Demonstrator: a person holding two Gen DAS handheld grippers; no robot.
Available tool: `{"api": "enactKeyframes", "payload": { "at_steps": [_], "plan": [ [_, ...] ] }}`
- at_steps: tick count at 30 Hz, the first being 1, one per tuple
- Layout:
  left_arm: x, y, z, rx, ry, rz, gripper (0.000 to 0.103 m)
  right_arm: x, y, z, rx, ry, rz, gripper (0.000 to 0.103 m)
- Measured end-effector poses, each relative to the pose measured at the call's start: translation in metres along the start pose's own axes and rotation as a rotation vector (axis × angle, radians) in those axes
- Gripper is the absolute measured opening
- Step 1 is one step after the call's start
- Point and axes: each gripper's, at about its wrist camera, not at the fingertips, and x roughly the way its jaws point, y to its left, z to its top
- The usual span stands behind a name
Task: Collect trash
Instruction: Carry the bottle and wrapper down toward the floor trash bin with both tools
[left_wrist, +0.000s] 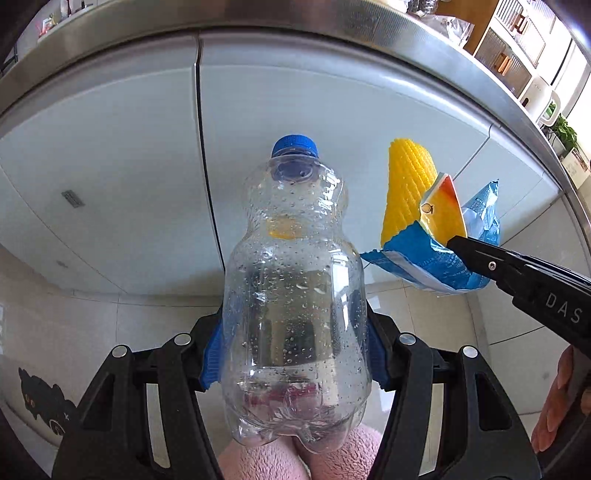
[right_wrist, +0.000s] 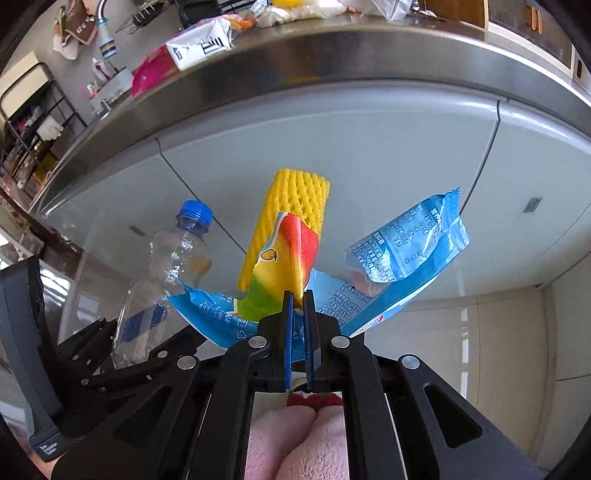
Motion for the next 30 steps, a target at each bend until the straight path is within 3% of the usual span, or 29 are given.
{"api": "enactKeyframes", "payload": {
  "at_steps": [16,30],
  "plan": [
    [0.139,0.024,-0.039,-0.042,0.211,0.009,0.058,0.149,-0.047,-0.030,0.137,0.231,-0.046,0.007],
    [0.182,0.030,-0.030,-0.090,0.294,-0.014,0.059,0.203,-0.047,-0.024,0.206,0.333,-0.018,0.010]
  ]
}}
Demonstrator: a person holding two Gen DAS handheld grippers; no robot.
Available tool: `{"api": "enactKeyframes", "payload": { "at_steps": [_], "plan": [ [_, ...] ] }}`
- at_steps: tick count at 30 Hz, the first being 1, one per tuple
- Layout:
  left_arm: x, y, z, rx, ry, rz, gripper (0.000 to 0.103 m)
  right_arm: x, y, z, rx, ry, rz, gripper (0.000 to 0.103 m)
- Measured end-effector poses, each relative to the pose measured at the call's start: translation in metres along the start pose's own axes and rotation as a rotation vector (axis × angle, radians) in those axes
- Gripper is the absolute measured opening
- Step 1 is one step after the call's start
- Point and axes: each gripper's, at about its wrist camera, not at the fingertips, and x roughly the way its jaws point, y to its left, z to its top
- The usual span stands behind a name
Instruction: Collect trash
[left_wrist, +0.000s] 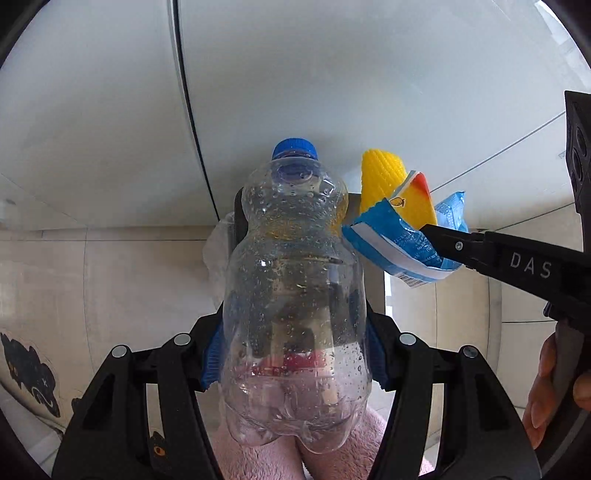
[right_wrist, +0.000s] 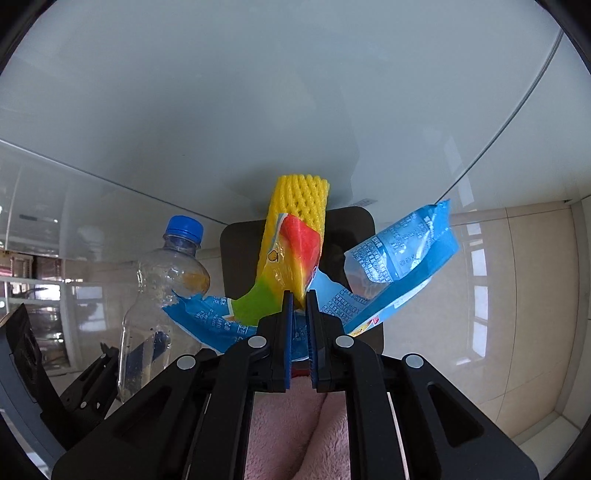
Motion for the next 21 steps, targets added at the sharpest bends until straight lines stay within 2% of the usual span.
{"api": "enactKeyframes", "payload": {
  "at_steps": [3,4,5,7,11,21],
  "plan": [
    [0.002,0.009,-0.012,0.004,0.013,-0.002,0.059,0.004,-0.009,0.005,0.032,0.017,0.010,0.011],
    [0.002,0.009,-0.012,0.005,0.017,-0.008,0.062,0.007,-0.013,0.006,0.039,0.021,0.007,0.016],
    [0.002,0.008,-0.010,0.006,0.017,-0.015,0.068,0.007,-0.014,0.007,0.047,0.023,0.009,0.028],
    [-0.001,0.007,-0.008,0.010,0.009,-0.013,0.072,0.006,-0.020,0.006,0.069,0.015,0.029,0.046],
    [-0.006,0.000,-0.007,0.023,0.001,-0.007,0.082,-0.001,-0.015,0.009,0.075,-0.002,0.030,0.049],
    [-0.022,-0.002,-0.008,0.041,-0.047,0.018,0.084,-0.019,-0.002,0.012,0.052,-0.033,0.040,0.051]
  ]
}}
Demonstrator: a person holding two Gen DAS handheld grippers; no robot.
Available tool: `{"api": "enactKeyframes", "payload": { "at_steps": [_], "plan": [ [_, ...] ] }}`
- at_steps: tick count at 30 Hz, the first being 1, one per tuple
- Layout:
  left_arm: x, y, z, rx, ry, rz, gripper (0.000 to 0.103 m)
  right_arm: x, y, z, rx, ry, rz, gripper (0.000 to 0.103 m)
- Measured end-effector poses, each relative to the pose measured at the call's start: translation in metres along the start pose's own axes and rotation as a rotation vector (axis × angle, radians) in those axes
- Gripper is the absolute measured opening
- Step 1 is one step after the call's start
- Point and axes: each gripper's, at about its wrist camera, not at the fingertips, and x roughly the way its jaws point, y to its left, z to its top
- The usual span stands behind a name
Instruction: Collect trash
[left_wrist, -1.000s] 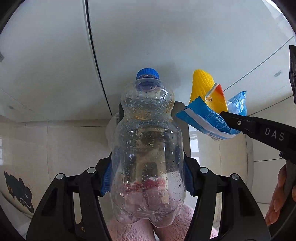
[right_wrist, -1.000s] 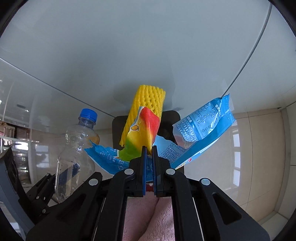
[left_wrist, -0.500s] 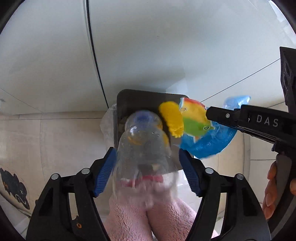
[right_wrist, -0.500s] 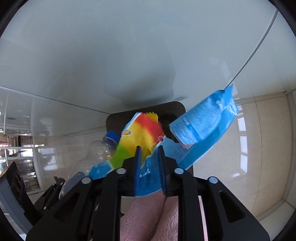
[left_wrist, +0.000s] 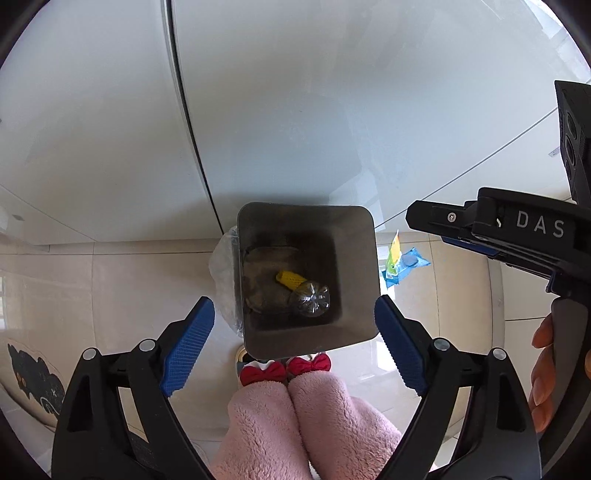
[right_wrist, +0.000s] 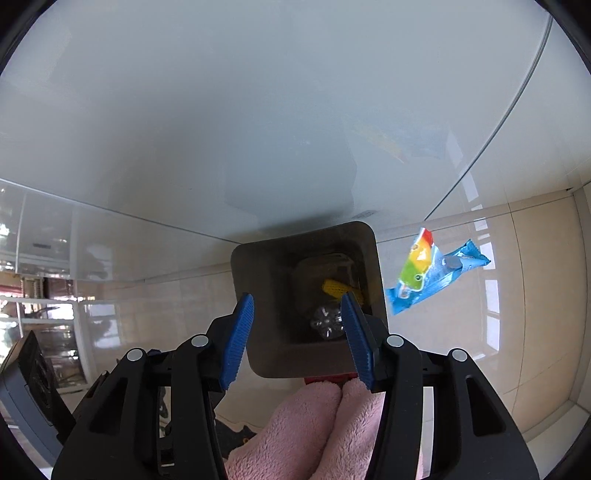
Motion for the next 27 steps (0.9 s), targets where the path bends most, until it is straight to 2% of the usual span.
{"api": "enactKeyframes", "payload": {
  "at_steps": [6,14,21,26,27],
  "plan": [
    [-0.017,0.000,-0.001,-0.006,-0.030,0.024,0.085,-0.009,0.001,0.002,-0.018,-0.022,0.011,0.051],
    [-0.048,0.000,0.005,-0.014,-0.091,0.065,0.095,-0.034,0.016,0.006,-0.041,-0.079,0.029,0.053],
    [-0.058,0.000,0.006,-0.027,-0.105,0.070,0.095,-0.047,0.009,0.003,-0.029,-0.109,0.033,0.056],
    [-0.054,-0.004,0.003,-0.029,-0.095,0.061,0.095,-0.060,-0.023,-0.004,-0.006,-0.192,-0.042,0.094],
    [-0.052,-0.006,0.003,-0.027,-0.094,0.056,0.095,-0.061,-0.033,-0.005,0.003,-0.205,-0.067,0.096]
  ]
}}
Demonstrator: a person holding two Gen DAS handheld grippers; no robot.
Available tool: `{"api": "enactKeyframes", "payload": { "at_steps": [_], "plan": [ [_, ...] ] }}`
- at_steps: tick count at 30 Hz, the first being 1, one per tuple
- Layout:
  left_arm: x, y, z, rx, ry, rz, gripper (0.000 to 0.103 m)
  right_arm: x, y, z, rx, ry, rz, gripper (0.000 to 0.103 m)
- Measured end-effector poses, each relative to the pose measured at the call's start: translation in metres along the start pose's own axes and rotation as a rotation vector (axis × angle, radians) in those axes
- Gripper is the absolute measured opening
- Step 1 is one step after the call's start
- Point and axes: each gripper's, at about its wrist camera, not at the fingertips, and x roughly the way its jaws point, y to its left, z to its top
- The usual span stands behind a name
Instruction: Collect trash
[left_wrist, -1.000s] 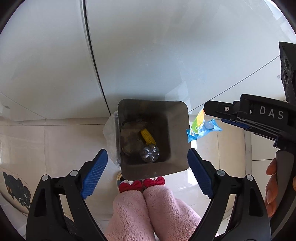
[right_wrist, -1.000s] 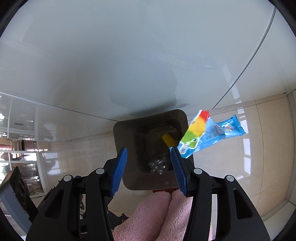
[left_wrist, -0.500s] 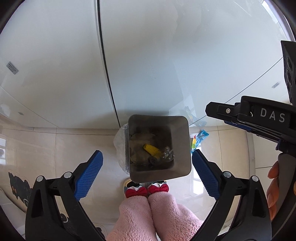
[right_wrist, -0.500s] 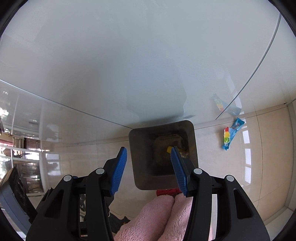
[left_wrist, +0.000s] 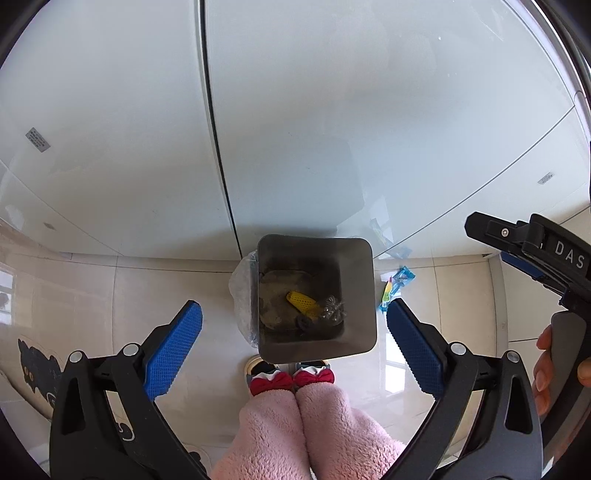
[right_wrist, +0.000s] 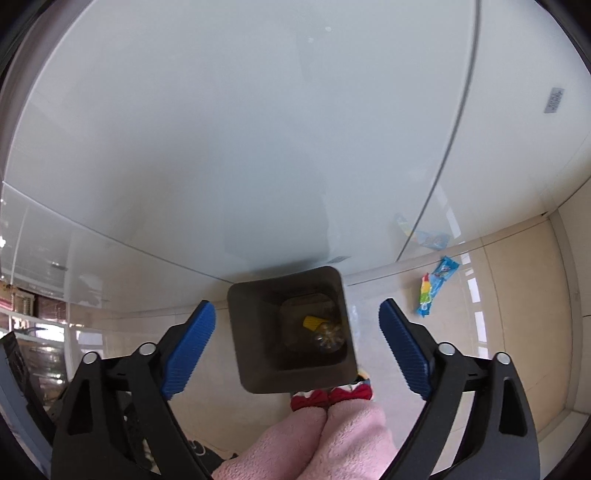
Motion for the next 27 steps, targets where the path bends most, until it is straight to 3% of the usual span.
{"api": "enactKeyframes", "payload": {
  "at_steps": [6,17,24,27],
  "plan": [
    [0.021,-0.018,0.001,0.036,-0.032,-0.008,0.095,0.032,-0.072,-0.003,0.100,0.030,-0.068,0.100],
    [0.104,-0.045,0.005,0.088,0.013,-0.046,0.095,0.149,-0.198,-0.012,0.280,0.119,-0.195,0.100],
    [0.150,-0.036,0.000,0.070,0.042,-0.033,0.095,0.237,-0.245,-0.028,0.306,0.146,-0.251,0.098],
    [0.166,-0.033,-0.002,0.096,0.040,-0.017,0.095,0.280,-0.258,-0.040,0.295,0.169,-0.280,0.093]
  ]
}}
